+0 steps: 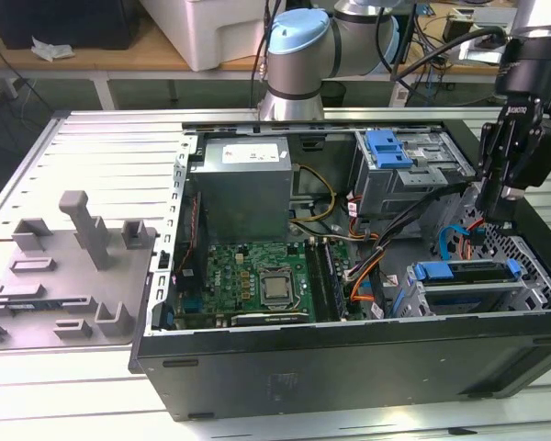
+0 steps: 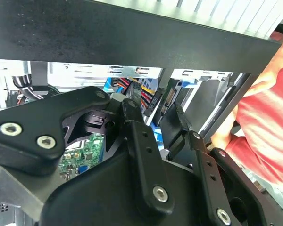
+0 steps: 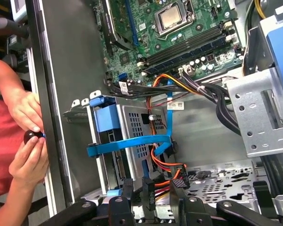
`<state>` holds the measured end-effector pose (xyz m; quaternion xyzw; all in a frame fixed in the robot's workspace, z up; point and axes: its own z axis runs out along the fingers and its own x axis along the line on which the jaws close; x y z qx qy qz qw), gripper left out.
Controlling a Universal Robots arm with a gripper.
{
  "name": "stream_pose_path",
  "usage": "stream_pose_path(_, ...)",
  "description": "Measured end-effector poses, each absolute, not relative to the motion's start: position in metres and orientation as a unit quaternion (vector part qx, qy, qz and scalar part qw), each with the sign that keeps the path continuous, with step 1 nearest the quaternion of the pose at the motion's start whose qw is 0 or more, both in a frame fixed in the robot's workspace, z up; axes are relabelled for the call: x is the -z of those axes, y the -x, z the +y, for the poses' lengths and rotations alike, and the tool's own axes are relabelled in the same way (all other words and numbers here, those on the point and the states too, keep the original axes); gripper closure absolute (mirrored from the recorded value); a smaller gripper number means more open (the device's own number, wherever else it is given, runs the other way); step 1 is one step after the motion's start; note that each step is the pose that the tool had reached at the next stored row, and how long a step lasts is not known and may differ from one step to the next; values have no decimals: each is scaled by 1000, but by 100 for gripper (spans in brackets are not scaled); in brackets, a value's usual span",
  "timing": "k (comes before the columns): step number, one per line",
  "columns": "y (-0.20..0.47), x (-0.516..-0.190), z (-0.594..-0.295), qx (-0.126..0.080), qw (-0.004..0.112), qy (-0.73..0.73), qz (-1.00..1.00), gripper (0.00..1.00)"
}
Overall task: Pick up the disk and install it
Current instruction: 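Insert the first disk wire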
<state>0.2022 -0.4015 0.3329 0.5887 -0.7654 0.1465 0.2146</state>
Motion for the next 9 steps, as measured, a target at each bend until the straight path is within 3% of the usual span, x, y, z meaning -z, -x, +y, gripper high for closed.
stream_pose_path(9, -202, -331, -401, -158, 225, -583, -764, 56)
